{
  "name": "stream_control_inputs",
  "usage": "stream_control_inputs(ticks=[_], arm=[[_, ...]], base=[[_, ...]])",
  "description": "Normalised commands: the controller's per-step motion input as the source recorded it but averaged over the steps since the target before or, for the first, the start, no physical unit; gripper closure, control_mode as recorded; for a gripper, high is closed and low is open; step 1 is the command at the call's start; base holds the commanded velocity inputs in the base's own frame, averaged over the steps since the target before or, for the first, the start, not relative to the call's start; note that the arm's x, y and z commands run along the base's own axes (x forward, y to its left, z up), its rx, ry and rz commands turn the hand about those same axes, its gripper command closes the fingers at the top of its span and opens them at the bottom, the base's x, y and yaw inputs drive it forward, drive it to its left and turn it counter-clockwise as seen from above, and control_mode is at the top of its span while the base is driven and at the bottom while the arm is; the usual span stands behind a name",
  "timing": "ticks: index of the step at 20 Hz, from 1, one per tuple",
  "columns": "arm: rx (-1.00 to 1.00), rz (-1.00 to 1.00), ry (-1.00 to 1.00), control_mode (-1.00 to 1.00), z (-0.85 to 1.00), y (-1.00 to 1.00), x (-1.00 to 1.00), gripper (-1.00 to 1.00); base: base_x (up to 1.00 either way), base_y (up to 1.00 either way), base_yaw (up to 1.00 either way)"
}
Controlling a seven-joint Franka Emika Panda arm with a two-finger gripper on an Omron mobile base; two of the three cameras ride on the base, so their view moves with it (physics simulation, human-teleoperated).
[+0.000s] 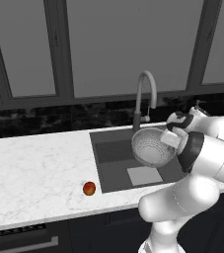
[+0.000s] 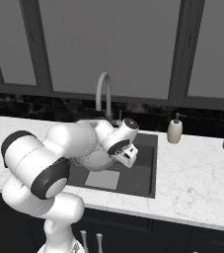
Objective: Put the colander in the sink, put the apple in the colander, and turn on the sink faucet and pour water over the colander.
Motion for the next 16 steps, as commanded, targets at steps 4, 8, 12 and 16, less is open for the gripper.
stream_control_inputs(ticks=[4, 8, 12, 16], arm=[[0.10, 0.07, 0.00, -1.00, -0.42, 0.00, 0.19, 1.00], [0.17, 0.04, 0.01, -1.00, -0.43, 0.00, 0.19, 1.00], [0.14, 0.03, 0.04, -1.00, -0.38, 0.00, 0.11, 1.00], [0.13, 0.02, 0.17, -1.00, -0.34, 0.00, 0.02, 1.00]], base=[[0.00, 0.00, 0.00], [0.00, 0.00, 0.00], [0.00, 0.00, 0.00], [0.00, 0.00, 0.00]])
